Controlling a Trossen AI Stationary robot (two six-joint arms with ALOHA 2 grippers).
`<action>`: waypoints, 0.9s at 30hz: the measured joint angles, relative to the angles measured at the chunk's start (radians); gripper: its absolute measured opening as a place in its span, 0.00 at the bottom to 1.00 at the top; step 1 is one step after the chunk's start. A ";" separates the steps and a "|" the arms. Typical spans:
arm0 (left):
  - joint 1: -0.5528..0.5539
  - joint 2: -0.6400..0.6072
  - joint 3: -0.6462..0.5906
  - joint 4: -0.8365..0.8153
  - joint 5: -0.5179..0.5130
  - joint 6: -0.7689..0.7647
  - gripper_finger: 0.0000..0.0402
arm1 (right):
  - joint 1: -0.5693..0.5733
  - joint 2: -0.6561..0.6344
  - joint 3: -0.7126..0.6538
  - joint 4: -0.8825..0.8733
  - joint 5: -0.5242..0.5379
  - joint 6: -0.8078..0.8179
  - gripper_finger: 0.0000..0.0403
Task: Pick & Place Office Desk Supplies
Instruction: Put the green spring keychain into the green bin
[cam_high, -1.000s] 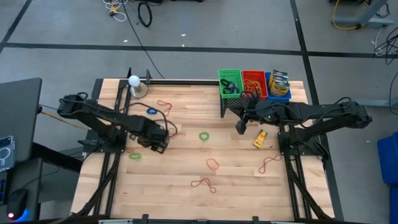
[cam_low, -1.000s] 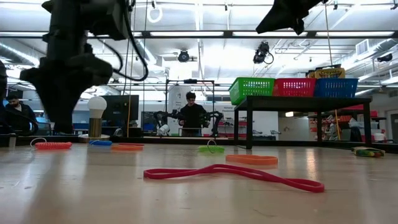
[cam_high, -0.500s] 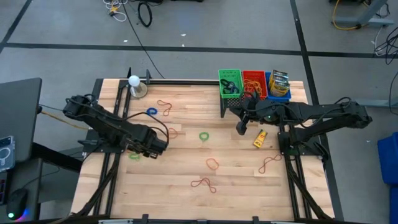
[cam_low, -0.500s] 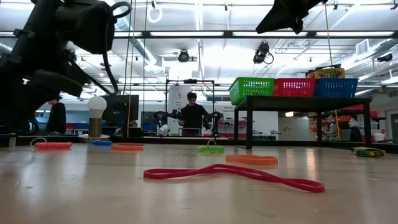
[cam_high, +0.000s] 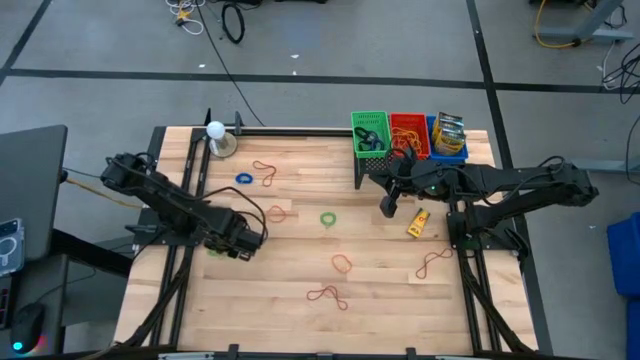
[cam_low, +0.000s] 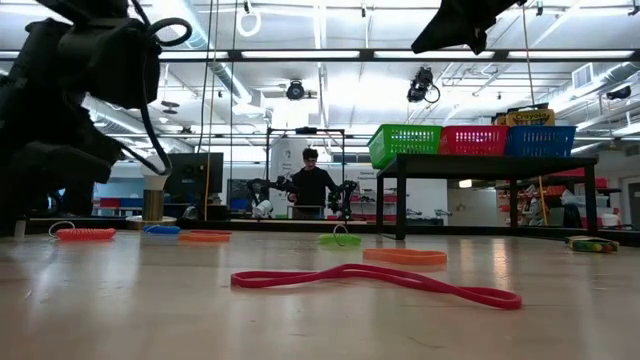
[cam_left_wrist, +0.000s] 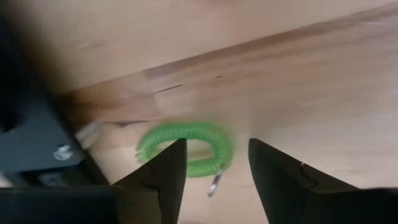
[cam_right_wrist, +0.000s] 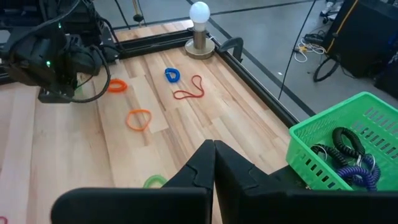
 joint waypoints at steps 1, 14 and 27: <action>-0.005 0.000 -0.010 0.021 0.004 -0.007 0.42 | 0.000 0.000 0.000 0.000 0.000 0.000 0.02; -0.019 0.000 -0.003 0.068 -0.079 0.083 0.10 | 0.001 0.000 0.000 0.008 0.001 0.000 0.02; 0.038 -0.001 0.078 0.678 -0.489 0.564 0.04 | 0.081 0.000 0.000 -0.072 -0.033 0.146 0.02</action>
